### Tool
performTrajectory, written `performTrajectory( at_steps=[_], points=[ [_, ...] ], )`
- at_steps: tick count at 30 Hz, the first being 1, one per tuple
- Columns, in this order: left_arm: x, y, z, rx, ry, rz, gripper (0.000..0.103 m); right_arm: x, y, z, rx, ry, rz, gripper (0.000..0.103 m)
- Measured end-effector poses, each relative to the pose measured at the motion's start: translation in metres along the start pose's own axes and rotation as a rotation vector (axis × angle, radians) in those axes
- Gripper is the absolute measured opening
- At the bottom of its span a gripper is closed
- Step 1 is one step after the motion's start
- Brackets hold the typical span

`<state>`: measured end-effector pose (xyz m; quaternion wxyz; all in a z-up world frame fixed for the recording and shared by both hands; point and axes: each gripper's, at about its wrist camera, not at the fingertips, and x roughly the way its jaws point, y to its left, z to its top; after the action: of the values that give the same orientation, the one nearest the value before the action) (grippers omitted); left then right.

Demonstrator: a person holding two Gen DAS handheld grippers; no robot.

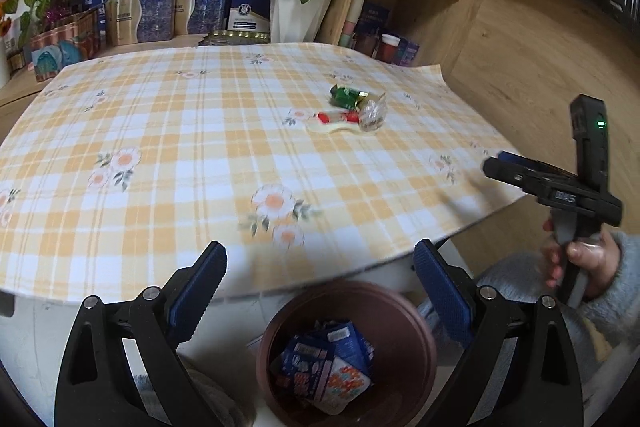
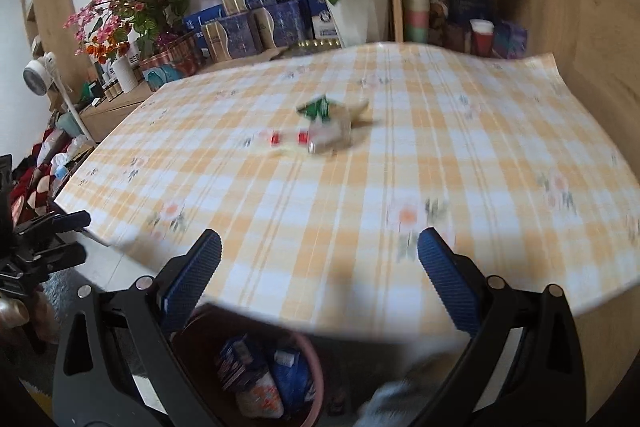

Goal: Collect trash
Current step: 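Move both tools back over the table toward the red tube and plastic bag, then grasp the clear plastic bag with the right tool while the left tool grasps a white plastic fork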

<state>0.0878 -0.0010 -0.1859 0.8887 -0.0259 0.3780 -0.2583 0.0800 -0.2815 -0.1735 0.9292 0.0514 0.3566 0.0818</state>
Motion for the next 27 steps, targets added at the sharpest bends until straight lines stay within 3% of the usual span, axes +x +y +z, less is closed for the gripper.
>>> performTrajectory(
  at_steps=[9,19,20,24,27],
  points=[
    [0.040,0.004,0.070,0.059,-0.002,-0.022,0.092,0.092,-0.022,0.068,0.016,0.056,0.029,0.089],
    [0.100,0.014,0.092,0.057,0.076,-0.041,0.089,0.168,-0.032,0.086,0.127,0.210,0.086,0.081],
    [0.106,0.013,0.092,0.059,0.088,-0.044,0.088,0.171,-0.033,0.085,0.134,0.218,0.088,0.077],
    [0.125,0.010,0.091,0.073,0.119,-0.057,0.086,0.173,-0.037,0.082,0.161,0.230,0.124,0.045],
    [0.139,0.005,0.093,0.104,0.142,-0.072,0.082,0.162,-0.041,0.081,0.175,0.203,0.140,0.041]
  ],
)
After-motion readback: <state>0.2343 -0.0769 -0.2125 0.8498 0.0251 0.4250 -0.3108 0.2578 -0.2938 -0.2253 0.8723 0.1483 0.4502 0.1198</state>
